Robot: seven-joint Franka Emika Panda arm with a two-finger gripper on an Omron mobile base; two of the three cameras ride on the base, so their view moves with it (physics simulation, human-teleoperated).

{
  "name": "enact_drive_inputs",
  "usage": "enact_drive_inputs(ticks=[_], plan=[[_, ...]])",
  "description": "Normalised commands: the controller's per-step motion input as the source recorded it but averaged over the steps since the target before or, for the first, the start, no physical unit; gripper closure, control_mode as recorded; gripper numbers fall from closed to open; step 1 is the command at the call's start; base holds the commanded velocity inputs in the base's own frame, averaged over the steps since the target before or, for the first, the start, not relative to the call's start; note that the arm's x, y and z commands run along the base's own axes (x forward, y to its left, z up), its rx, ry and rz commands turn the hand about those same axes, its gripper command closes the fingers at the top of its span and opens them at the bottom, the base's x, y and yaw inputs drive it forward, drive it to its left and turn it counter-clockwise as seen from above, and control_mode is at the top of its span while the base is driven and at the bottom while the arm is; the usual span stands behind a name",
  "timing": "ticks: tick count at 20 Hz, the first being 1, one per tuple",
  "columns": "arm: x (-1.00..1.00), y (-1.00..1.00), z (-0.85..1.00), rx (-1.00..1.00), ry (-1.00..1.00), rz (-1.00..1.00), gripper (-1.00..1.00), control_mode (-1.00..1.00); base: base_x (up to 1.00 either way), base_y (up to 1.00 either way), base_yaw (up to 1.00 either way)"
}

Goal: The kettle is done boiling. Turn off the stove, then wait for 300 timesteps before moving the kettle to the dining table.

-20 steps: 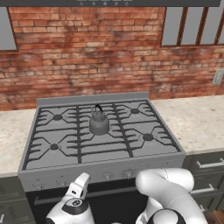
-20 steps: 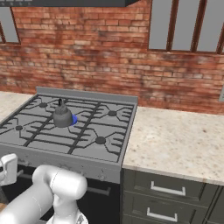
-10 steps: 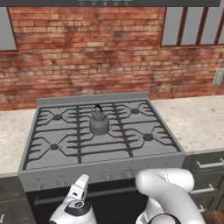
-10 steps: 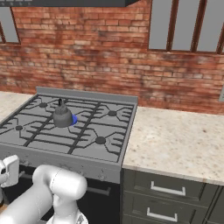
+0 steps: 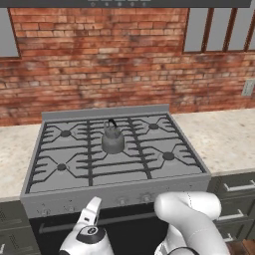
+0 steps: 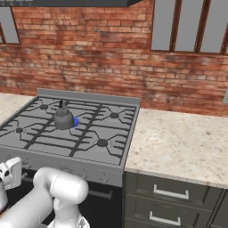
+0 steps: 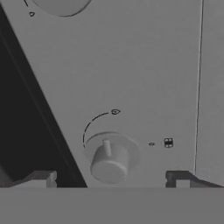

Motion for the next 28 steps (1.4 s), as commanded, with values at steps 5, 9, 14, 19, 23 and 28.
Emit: enact_drive_inputs(ticks=[5, 9, 14, 19, 23, 28], plan=[[0.17, 0.05, -0.07, 0.0, 0.0, 0.02, -1.0, -1.0, 0.0, 0.0, 0.0], [0.15, 0.02, -0.07, 0.0, 0.0, 0.0, -1.0, -1.0, 0.0, 0.0, 0.0], [0.05, 0.01, -0.06, 0.0, 0.0, 0.01, -1.0, -1.0, 0.0, 0.0, 0.0], [0.12, 0.05, -0.07, 0.0, 0.0, 0.0, 1.0, -1.0, 0.0, 0.0, 0.0], [0.0, 0.0, -0.03, 0.0, 0.0, 0.01, 1.0, -1.0, 0.0, 0.0, 0.0], [0.0, 0.0, 0.0, 0.0, 0.0, 0.0, 1.0, -1.0, 0.0, 0.0, 0.0]])
